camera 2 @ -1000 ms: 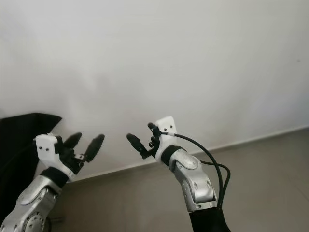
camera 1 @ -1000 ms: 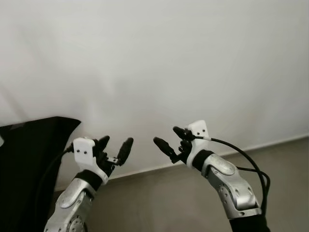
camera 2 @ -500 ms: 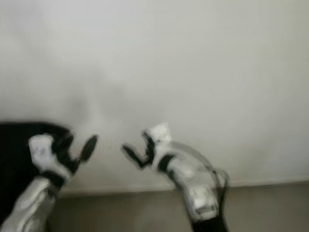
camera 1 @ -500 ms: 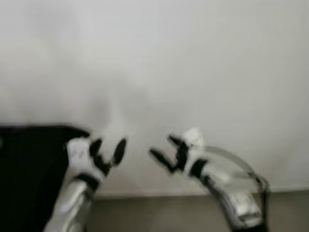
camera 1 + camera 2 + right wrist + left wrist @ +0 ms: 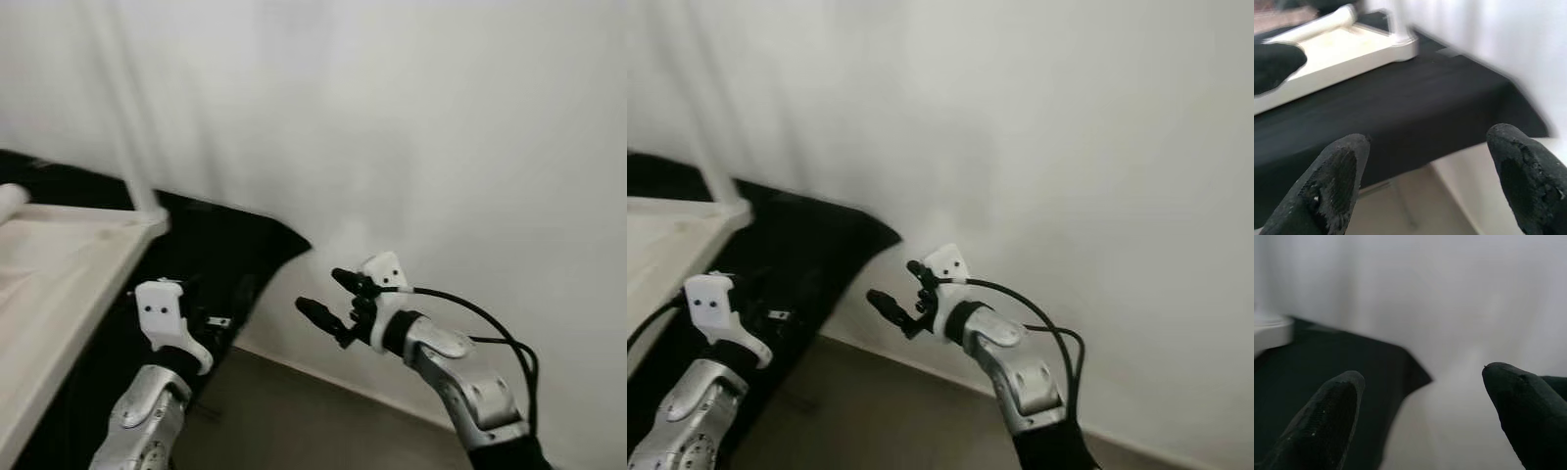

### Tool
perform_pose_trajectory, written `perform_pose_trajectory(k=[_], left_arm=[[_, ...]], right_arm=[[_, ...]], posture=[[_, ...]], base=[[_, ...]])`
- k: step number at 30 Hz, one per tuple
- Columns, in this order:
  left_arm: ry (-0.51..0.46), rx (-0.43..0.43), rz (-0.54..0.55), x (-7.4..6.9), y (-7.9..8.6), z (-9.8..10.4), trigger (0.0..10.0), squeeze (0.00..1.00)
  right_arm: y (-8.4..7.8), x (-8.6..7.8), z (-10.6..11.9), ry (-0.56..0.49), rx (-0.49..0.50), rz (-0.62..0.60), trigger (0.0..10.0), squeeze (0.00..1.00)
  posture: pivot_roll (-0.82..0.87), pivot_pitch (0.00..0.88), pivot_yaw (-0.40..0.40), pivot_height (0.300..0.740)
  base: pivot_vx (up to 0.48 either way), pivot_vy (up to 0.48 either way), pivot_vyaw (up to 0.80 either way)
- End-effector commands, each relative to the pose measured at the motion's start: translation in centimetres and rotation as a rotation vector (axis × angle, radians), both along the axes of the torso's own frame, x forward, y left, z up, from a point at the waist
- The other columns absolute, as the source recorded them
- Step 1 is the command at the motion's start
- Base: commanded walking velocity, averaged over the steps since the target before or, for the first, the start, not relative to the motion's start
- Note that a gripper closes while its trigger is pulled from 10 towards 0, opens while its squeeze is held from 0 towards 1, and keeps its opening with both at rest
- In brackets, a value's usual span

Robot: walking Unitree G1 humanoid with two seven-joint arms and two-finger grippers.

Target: Building children table

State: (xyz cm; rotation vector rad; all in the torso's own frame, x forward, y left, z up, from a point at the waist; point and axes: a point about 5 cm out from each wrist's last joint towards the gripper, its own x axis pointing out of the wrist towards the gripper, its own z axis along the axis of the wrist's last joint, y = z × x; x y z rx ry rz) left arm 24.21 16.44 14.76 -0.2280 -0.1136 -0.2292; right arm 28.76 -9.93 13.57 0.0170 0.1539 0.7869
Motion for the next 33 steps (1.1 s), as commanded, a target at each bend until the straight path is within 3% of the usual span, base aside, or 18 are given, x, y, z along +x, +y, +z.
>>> perform_pose_trajectory(k=[1,20,23,27,33], left_arm=[[0.015,0.0,0.01,0.0,0.1,-0.4,10.0,0.0],[0.014,0.023,0.034,-0.2,0.4,-0.4,10.0,0.0],[0.012,0.022,0.058,-0.1,0.7,-0.3,10.0,0.0],[0.002,-0.008,0.1,-0.2,1.1,-0.1,10.0,0.0],[-0.011,0.012,0.213,0.0,2.1,0.2,10.0,0.0]], right_arm=[[0.4,-0.1,0.0,-0.005,0.009,0.028,10.0,0.0],[0.6,-0.1,0.2,0.001,0.031,0.055,10.0,0.0],[0.7,-0.2,0.3,0.002,0.038,0.058,10.0,0.0],[0.7,-0.2,0.3,0.003,0.041,0.058,10.0,0.0],[0.7,-0.2,0.4,0.003,0.042,0.06,10.0,0.0]], posture=[[-0.09,0.011,-0.064,0.74],[-0.09,0.023,-0.031,0.74],[-0.09,0.027,-0.027,0.74],[-0.09,0.032,-0.023,0.74],[-0.09,0.037,-0.022,0.74]], base=[[0.0,0.0,0.8],[0.0,0.0,0.8],[0.0,-0.434,0.8],[0.0,0.0,0.8],[0.0,0.0,0.8]])
